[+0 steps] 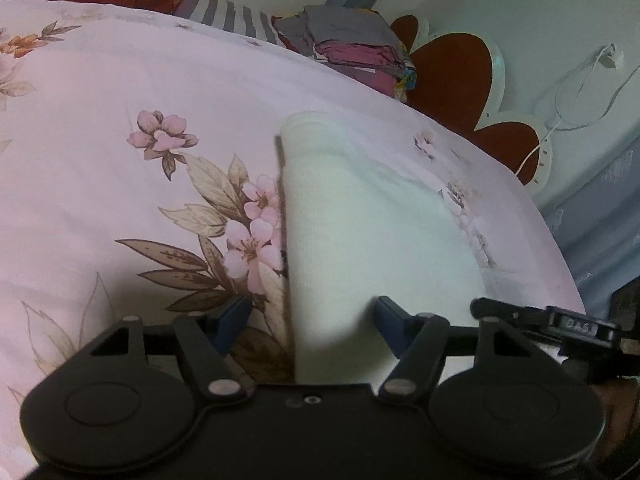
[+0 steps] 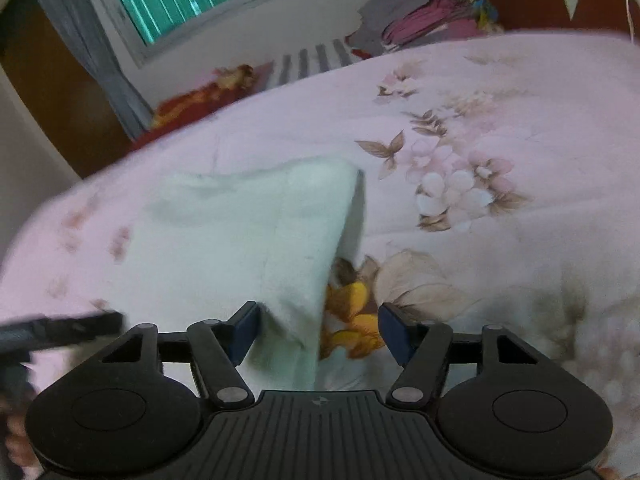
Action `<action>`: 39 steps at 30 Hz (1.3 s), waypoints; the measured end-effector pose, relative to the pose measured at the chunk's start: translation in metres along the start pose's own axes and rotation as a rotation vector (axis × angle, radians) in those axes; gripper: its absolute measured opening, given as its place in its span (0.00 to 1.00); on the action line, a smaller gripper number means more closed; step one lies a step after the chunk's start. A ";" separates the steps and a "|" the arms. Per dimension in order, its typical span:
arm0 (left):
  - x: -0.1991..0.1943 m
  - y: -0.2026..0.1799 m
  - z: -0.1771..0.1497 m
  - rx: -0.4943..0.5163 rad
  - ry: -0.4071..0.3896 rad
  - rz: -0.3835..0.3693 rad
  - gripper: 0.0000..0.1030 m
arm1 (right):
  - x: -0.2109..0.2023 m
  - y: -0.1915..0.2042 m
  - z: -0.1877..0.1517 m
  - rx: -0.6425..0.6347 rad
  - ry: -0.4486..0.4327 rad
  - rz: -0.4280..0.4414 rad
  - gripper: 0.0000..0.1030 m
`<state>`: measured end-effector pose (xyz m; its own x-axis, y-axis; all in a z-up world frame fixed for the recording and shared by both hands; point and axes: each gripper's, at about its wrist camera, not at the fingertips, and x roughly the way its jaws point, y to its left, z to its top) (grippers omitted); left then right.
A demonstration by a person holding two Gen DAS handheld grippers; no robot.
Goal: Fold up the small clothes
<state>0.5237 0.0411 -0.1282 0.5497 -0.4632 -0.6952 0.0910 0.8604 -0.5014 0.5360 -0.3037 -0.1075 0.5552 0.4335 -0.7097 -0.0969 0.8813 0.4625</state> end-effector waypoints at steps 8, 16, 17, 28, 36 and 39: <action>0.013 0.005 0.012 -0.083 0.007 -0.081 0.58 | 0.016 -0.034 0.007 0.185 0.065 0.237 0.63; 0.027 -0.028 0.020 0.013 0.011 0.037 0.28 | 0.035 0.000 0.011 0.038 0.077 0.182 0.39; 0.020 -0.042 0.021 0.070 -0.002 0.071 0.26 | 0.035 0.006 0.011 0.015 0.076 0.169 0.32; 0.019 -0.088 0.008 0.386 0.020 0.221 0.27 | 0.020 0.041 -0.003 -0.063 0.045 -0.043 0.28; -0.029 -0.072 0.006 0.437 -0.012 0.200 0.27 | -0.008 0.098 -0.010 -0.107 -0.023 -0.083 0.27; -0.055 -0.052 0.009 0.441 -0.029 0.211 0.27 | -0.007 0.132 -0.016 -0.134 -0.029 -0.080 0.27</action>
<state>0.4964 0.0233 -0.0591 0.6161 -0.2683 -0.7406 0.3145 0.9458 -0.0811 0.5063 -0.1872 -0.0502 0.5887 0.3567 -0.7254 -0.1598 0.9310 0.3281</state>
